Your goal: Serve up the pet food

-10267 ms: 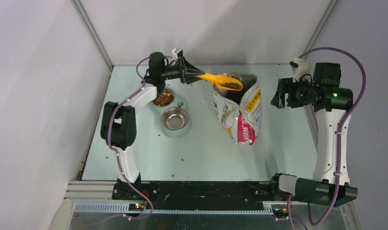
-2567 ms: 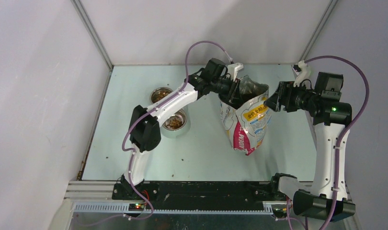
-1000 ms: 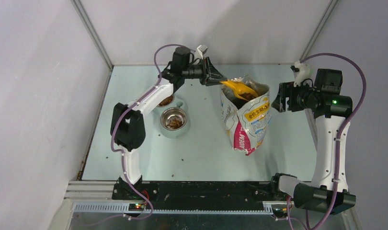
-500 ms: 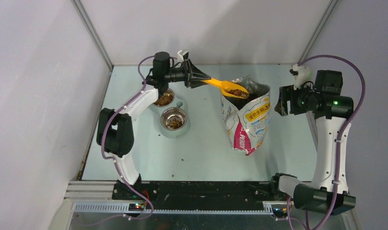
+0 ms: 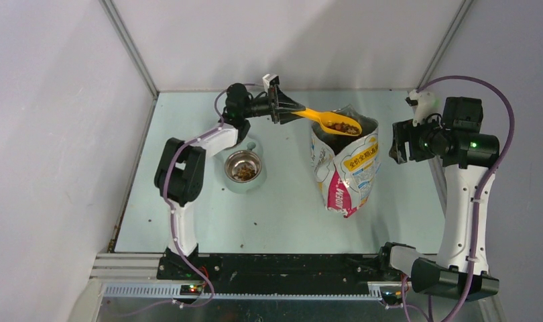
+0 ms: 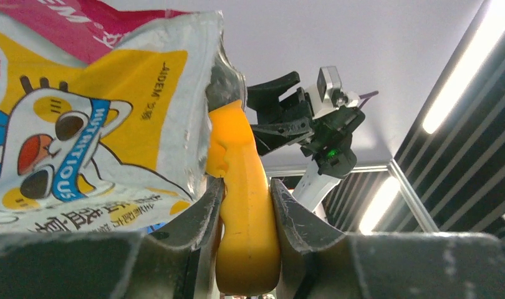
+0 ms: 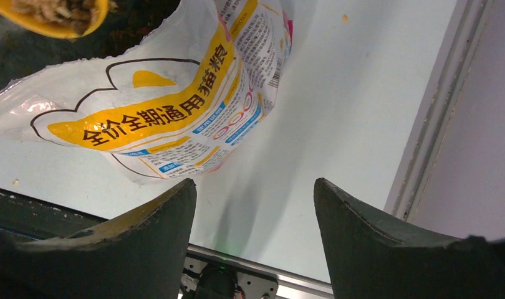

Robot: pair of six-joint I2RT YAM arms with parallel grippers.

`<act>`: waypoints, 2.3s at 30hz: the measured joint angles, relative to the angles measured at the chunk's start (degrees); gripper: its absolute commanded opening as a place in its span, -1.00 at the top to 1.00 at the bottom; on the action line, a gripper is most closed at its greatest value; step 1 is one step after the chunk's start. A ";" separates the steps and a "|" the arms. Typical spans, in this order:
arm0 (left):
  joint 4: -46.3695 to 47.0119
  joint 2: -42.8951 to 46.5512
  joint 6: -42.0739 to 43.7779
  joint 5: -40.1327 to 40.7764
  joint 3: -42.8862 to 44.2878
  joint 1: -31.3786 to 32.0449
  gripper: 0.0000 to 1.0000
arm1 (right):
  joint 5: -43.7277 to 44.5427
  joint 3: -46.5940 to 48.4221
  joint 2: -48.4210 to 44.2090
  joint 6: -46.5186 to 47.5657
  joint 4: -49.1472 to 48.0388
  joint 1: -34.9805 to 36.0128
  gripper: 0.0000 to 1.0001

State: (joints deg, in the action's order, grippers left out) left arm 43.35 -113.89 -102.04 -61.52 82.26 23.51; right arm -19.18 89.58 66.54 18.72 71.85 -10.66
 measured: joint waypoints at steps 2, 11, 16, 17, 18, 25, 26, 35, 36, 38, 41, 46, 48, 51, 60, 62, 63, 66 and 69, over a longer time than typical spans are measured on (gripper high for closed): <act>2.80 -2.32 -1.79 -0.17 1.25 0.00 1.00 | 0.02 -0.11 0.00 -0.11 -0.02 0.42 -0.44; 7.15 -2.51 -4.61 -1.07 0.09 -1.62 1.00 | -0.07 -3.23 -0.63 -0.24 -2.34 1.22 -0.44; 4.20 1.81 -3.61 -2.25 -4.39 -5.22 1.00 | -0.55 -5.14 -0.79 -0.20 -4.44 1.22 -0.44; 3.58 3.21 -3.30 -2.43 -5.51 -6.32 1.00 | -0.68 -5.62 -0.81 -0.17 -4.94 1.22 -0.44; 3.19 4.22 -2.95 -2.75 -6.14 -7.02 1.00 | -0.81 -6.03 -0.81 -0.15 -5.25 1.22 -0.44; -1.57 13.51 1.42 -3.87 -12.94 -15.21 1.00 | -2.71 -8.39 -0.79 -0.17 -8.13 1.22 -0.44; -2.54 14.95 2.25 -4.00 -14.38 -16.74 1.00 | -3.02 -8.63 -0.74 -0.15 -8.57 1.22 -0.44; -12.04 28.15 11.17 -5.22 -27.61 -31.58 1.00 | -5.16 -9.31 -0.39 0.48 -11.28 1.20 -0.44; -13.29 29.94 12.31 -5.29 -29.35 -33.86 1.00 | -5.55 -9.51 -0.39 0.50 -11.69 1.20 -0.44; -15.26 32.68 14.34 -5.33 -32.11 -37.42 1.00 | -6.12 -10.01 -0.39 0.57 -12.26 1.20 -0.44; -19.69 36.39 18.34 -5.27 -35.95 -41.97 1.00 | -6.78 -10.67 -0.13 0.59 -12.92 1.20 -0.45; -26.47 41.72 24.41 -5.20 -42.23 -46.49 1.00 | -7.63 -10.99 0.24 0.55 -14.10 1.16 -0.45; -28.57 43.39 26.34 -5.11 -44.17 -47.58 1.00 | -7.91 -10.99 0.24 0.35 -14.25 1.16 -0.45; -32.33 45.92 29.53 -4.04 -46.95 -49.75 1.00 | -8.28 -11.02 0.24 -0.07 -14.38 1.16 -0.45; -43.80 49.79 40.33 2.32 -50.62 -54.51 1.00 | -9.14 -12.13 0.07 -0.63 -15.52 1.09 -0.45; -46.69 49.81 43.39 3.43 -50.60 -54.51 1.00 | -9.16 -12.68 -0.11 -0.83 -15.52 1.03 -0.45; -48.41 49.81 44.94 4.11 -50.51 -54.51 1.00 | -9.16 -12.96 -0.24 -1.03 -15.52 0.98 -0.46; -54.01 49.70 50.25 6.56 -49.55 -54.51 1.00 | -9.22 -13.51 -0.81 -1.42 -15.54 0.72 -0.46; -60.37 49.37 55.45 10.29 -46.71 -54.42 1.00 | -9.38 -13.64 -1.40 -1.70 -15.65 0.50 -0.46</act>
State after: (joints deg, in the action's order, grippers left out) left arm -17.02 -64.51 -46.59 -51.22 35.55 -30.92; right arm -28.56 75.94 65.14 17.02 56.21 -10.15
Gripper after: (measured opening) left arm 0.312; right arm 0.728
